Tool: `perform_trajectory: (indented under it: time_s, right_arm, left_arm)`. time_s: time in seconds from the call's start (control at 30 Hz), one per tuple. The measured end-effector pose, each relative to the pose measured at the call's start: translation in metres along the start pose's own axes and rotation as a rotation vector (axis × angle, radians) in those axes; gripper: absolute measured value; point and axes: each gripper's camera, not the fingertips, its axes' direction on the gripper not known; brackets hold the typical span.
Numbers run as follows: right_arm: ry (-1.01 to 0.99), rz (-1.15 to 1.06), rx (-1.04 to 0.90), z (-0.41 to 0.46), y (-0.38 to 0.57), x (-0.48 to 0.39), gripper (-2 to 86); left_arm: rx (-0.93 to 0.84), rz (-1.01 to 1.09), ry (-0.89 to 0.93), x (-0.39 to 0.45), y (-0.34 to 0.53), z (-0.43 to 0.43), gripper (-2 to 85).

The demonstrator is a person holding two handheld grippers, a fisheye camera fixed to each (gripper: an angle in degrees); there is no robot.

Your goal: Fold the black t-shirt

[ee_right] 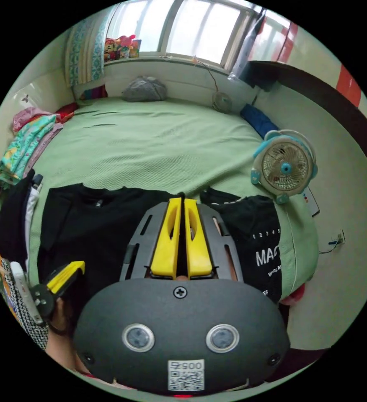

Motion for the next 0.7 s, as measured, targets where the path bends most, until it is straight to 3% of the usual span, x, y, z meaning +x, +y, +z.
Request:
perform_trajectory:
  time_s: [0.1, 0.2, 0.7]
  right_arm:
    - [-0.184, -0.08, -0.076, -0.002, -0.013, -0.028, 1.7]
    - [-0.27, -0.089, -0.024, -0.01, -0.018, -0.032, 3.1]
    - [-0.165, 0.051, -0.218, 0.077, 0.044, 0.039, 4.7]
  left_arm:
    - [-0.012, 0.004, -0.012, 0.0, -0.001, 0.005, -0.5]
    - [-0.023, 0.007, -0.03, -0.001, -0.001, 0.009, -0.5]
    - [-0.045, 0.023, -0.026, -0.007, -0.011, 0.021, -0.5]
